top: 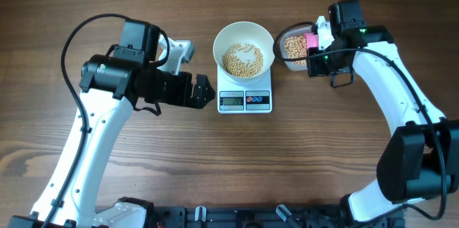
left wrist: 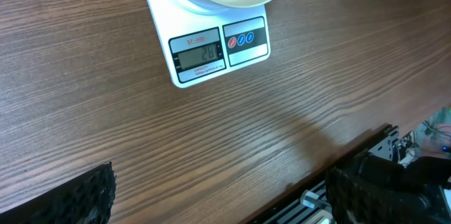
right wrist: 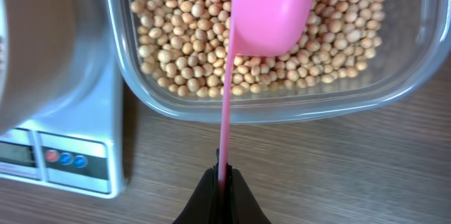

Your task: Scoop item into bowl and weigh 150g on scale

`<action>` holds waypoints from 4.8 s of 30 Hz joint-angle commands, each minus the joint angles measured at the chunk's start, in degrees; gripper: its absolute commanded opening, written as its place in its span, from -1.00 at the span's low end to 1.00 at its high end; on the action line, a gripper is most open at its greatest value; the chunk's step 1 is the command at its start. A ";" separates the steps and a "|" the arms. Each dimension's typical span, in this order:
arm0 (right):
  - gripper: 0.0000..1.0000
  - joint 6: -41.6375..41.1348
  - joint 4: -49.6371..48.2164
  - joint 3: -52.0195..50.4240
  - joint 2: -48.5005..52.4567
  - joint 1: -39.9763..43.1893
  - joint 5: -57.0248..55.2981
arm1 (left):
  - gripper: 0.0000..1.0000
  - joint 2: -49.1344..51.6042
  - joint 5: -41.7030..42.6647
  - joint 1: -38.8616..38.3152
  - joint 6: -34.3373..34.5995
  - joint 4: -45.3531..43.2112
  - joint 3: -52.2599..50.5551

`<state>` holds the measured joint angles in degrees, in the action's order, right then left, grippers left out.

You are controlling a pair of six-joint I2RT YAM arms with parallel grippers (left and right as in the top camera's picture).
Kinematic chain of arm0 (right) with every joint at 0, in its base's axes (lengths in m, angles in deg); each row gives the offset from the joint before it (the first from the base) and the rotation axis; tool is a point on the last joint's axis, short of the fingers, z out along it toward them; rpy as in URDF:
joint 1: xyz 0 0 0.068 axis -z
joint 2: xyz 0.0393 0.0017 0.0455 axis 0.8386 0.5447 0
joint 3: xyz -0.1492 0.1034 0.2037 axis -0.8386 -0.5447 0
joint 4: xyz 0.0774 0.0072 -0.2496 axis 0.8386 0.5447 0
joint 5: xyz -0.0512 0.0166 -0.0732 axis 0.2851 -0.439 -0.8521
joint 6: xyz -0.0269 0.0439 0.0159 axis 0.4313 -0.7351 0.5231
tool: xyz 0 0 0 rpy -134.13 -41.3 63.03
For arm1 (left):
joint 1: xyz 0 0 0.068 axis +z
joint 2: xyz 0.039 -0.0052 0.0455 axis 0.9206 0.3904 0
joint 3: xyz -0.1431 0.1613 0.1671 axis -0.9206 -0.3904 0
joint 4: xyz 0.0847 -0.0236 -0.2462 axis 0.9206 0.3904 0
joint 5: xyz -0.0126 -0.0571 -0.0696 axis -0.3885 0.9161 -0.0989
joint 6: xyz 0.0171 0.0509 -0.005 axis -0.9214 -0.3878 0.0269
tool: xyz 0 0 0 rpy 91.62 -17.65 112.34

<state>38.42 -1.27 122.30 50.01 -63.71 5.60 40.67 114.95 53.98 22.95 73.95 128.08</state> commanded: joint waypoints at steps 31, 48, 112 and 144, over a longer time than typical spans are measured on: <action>-0.91 -8.50 -6.88 -8.81 1.29 18.49 38.05 | 1.00 0.48 0.90 -0.24 -0.92 -0.17 0.00; -0.91 -7.87 -9.42 -10.62 1.29 24.06 50.62 | 1.00 0.48 0.90 -0.24 -0.92 -0.17 0.00; -0.91 -17.31 -21.38 -10.49 -12.90 6.19 50.73 | 1.00 0.48 0.90 -0.24 -0.92 -0.17 0.00; -0.91 0.81 -18.10 -10.43 -15.78 -10.97 12.15 | 1.00 0.48 0.90 -0.24 -0.92 -0.17 0.00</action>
<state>34.85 -19.28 111.97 35.98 -72.89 23.74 40.67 114.93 53.98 22.95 73.95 128.08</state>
